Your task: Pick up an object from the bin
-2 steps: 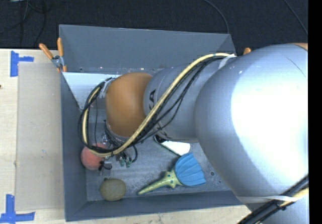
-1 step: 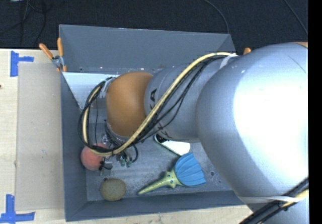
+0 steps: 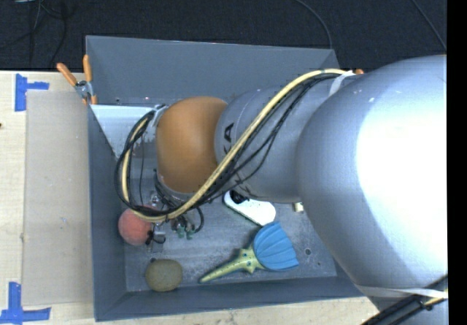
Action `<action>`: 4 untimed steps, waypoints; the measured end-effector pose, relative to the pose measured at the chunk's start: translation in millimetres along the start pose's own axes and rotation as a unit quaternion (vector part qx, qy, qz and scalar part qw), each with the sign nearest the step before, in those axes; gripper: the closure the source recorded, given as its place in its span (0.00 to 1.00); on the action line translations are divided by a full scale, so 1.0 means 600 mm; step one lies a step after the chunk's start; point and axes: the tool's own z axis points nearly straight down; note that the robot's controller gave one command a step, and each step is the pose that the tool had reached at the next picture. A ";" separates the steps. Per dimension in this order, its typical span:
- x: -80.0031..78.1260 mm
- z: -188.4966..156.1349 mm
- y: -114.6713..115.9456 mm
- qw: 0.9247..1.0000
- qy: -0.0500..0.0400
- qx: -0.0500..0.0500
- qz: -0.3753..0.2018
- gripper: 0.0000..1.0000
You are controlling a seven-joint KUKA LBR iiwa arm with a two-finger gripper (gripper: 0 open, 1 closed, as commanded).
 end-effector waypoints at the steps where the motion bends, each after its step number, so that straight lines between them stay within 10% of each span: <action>1: -0.004 -0.046 0.002 1.000 -0.005 -0.002 0.000 1.00; 4: -0.001 -0.099 0.001 1.000 -0.003 -0.002 0.001 1.00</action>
Offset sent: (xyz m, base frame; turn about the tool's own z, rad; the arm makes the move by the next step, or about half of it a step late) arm 0.0000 0.0001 0.0068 0.0000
